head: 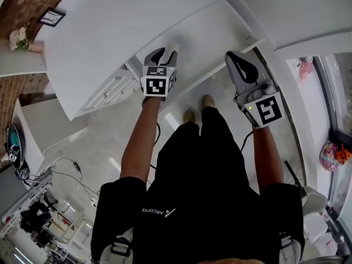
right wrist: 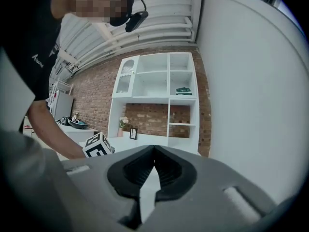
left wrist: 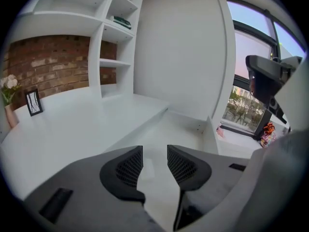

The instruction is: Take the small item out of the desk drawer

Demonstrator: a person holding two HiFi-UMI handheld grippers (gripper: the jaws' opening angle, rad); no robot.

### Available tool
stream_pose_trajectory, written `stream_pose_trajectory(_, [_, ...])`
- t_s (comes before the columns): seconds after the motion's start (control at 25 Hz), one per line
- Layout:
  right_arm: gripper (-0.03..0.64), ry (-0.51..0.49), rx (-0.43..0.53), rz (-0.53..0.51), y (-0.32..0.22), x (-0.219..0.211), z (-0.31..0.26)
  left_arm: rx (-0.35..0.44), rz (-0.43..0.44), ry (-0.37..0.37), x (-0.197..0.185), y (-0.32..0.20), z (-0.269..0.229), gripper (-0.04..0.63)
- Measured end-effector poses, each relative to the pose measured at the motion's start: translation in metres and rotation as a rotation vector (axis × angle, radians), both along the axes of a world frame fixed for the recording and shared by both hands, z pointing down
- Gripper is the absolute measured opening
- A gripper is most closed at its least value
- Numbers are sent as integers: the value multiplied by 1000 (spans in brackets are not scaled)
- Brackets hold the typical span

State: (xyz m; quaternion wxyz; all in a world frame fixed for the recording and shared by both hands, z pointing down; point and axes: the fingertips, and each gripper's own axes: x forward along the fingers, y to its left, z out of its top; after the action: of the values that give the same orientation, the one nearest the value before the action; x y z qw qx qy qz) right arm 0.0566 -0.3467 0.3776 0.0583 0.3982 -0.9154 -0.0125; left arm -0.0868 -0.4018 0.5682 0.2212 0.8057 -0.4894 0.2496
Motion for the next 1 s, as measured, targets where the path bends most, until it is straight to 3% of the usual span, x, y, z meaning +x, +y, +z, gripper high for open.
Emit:
stream_pose_trajectory(0.44, [0,22,-105,-85,-73,9,60,-233,-30,-114,14,-49,103,153])
stream_pose_trajectory(1.0, [0,-4,-173,-130,-120,7,96,-415,-35,-179,16,-67,168,172])
